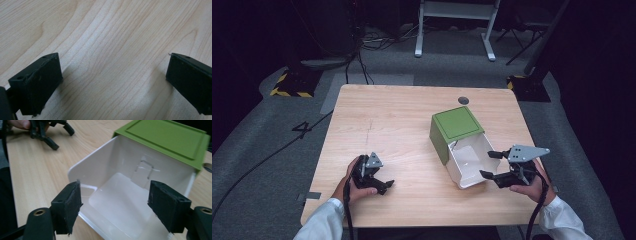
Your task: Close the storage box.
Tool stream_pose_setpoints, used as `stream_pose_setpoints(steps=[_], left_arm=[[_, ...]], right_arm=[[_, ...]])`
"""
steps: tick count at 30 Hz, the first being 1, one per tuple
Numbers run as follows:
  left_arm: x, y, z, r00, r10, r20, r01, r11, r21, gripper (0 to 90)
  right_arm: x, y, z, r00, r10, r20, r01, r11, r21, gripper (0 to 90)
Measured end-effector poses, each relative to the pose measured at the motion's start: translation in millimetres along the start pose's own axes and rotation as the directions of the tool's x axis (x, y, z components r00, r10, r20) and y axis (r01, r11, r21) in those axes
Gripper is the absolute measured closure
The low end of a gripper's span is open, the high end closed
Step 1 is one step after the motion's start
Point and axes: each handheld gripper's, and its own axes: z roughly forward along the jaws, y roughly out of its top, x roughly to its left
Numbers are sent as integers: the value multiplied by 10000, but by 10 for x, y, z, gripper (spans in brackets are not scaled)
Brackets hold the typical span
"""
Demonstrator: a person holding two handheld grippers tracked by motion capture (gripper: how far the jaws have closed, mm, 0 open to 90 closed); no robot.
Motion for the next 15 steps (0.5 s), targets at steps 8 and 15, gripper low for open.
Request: stream_pose_setpoints(steps=[8, 15], left_arm=[[0, 0, 0, 10000, 2, 5, -2, 10000, 3, 5], [0, 0, 0, 10000, -9, 11, 9, 10000, 6, 5]], right_arm=[[120, -48, 236, 9951, -202, -968, 252, 9984, 510, 299], [205, -159, 453, 9894, -356, -1405, 517, 9923, 1122, 368]])
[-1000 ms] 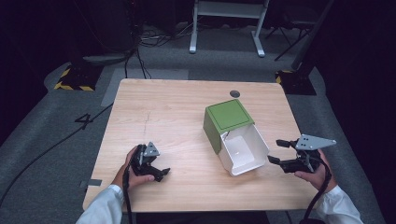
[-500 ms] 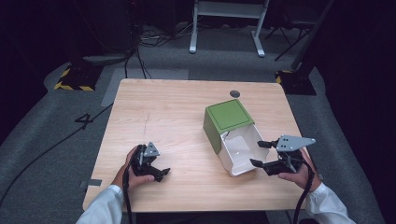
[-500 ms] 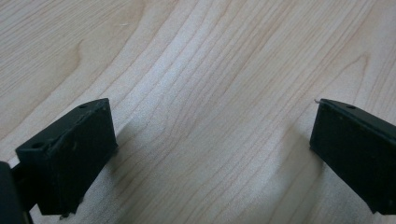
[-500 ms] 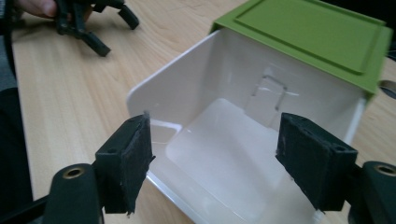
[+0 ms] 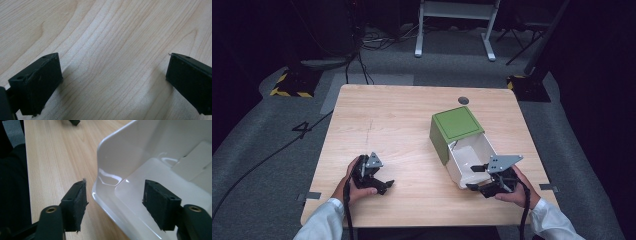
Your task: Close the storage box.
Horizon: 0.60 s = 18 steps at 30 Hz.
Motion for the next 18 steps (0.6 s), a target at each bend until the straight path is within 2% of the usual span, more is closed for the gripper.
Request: stream_pose_setpoints(steps=[3, 6, 8, 12, 18], left_arm=[[1, 0, 0, 10000, 9, -9, -9, 10000, -4, 5], [1, 0, 0, 10000, 12, -11, -12, 10000, -6, 4], [0, 0, 0, 10000, 4, 2, -4, 10000, -5, 5], [0, 0, 0, 10000, 8, -9, -8, 10000, -5, 5], [0, 0, 0, 10000, 8, -9, -8, 10000, -4, 5]], right_arm=[[42, -37, 144, 9998, -99, -168, 107, 9989, 463, 394], [49, -54, 193, 9997, -175, -195, 185, 9983, 554, 416], [35, -90, 258, 9998, -129, -164, 142, 9967, 805, 475], [-7, -147, 303, 9994, -254, -217, 276, 9934, 1115, 489], [-50, -163, 277, 9988, -472, -138, 485, 9924, 1131, 524]])
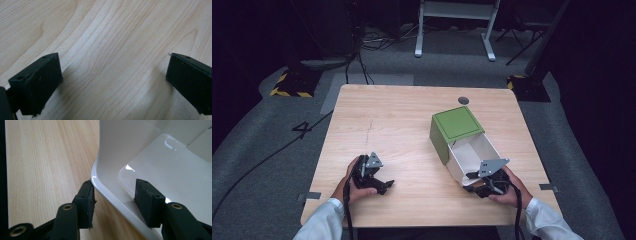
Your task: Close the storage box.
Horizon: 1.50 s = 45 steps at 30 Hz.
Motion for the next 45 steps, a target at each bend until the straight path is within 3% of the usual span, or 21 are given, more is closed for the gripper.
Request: stream_pose_setpoints(steps=[2, 9, 19, 27, 32, 45], left_arm=[[0, 0, 0, 10000, 0, 0, 0, 10000, 1, 4], [0, 0, 0, 10000, -7, 10, 7, 10000, 5, 4], [1, 0, 0, 10000, 0, 3, 0, 10000, 2, 4], [0, 0, 0, 10000, 0, 4, 0, 10000, -2, 4], [1, 0, 0, 10000, -1, 7, 1, 10000, 1, 4], [-2, 5, 8, 10000, -59, 77, 59, 10000, -2, 2]], right_arm=[[-6, 12, -1, 9999, -154, 34, 154, 9999, 46, 539], [-99, 53, 40, 9997, -33, 255, 33, 10000, -4, 543], [-226, 179, 158, 9999, -108, 126, 109, 9999, -43, 568], [-348, 284, 236, 9981, 43, 622, -34, 9999, -140, 566], [-398, 334, 258, 9978, 117, 654, -101, 9996, -250, 567], [-494, 521, 392, 9980, -9, 637, 21, 9998, -191, 654]])
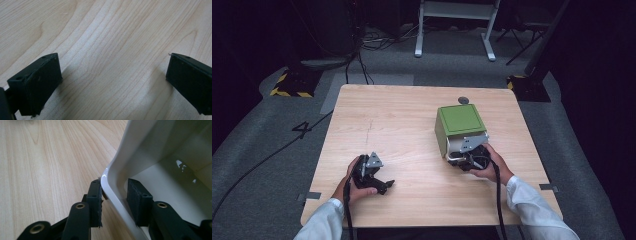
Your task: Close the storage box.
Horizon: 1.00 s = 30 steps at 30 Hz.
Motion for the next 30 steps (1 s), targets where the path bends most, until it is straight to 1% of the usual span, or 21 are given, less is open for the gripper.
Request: stream_pose_setpoints(steps=[5, 6, 7, 9, 11, 14, 17, 19, 21, 22, 23, 25, 26, 30], left_arm=[[1, 0, -1, 10000, 18, -17, -18, 10000, 5, 2], [1, 0, -1, 10000, 24, -22, -24, 10000, 9, 2], [1, 0, -2, 10000, 24, -29, -24, 10000, 8, 2], [1, 0, -2, 10000, 21, -22, -21, 10000, 9, 2], [0, 0, -1, 10000, 16, -22, -16, 10000, 5, 2], [0, 0, -1, 10000, 21, -24, -21, 10000, 6, 2], [0, 0, -1, 10000, 18, -20, -18, 10000, 6, 2], [0, 0, -2, 10000, 17, -22, -17, 10000, 8, 2], [0, 0, -2, 10000, 21, -25, -21, 10000, 7, 2], [0, 0, -2, 10000, 23, -32, -23, 10000, 9, 2], [0, 0, -2, 10000, 20, -23, -20, 10000, 7, 2], [0, 0, -1, 10000, 16, -22, -16, 10000, 5, 2], [1, 0, -2, 10000, 23, -28, -23, 10000, 9, 2], [1, 0, -1, 10000, 19, -21, -19, 10000, 6, 2]], right_arm=[[-24, -12, -9, 9999, 87, 146, -87, 10000, -25, 641], [-33, -24, -19, 9997, 153, 204, -152, 9999, -43, 627], [-49, -60, -57, 9993, 124, 349, -124, 9999, 2, 602], [-62, -81, -80, 9992, 142, 385, -141, 9999, -35, 597], [-99, -130, -116, 9989, 289, 381, -286, 9995, -94, 589], [-104, -128, -113, 9991, 226, 357, -222, 9997, -115, 601], [-95, -97, -94, 9989, 68, 461, -65, 9999, -78, 615], [-100, -87, -94, 9986, 62, 523, -59, 10000, -57, 613], [-106, -89, -126, 9974, 100, 720, -90, 9998, -149, 584], [-112, -94, -161, 9963, 100, 858, -82, 9997, -216, 584], [-118, -99, -179, 9959, 115, 901, -92, 9996, -253, 583], [-139, -121, -203, 9930, 171, 1172, -147, 9997, -210, 583], [-161, -141, -210, 9918, 298, 1243, -269, 9993, -250, 574], [-181, -154, -213, 9894, 356, 1406, -327, 9992, -231, 570]])
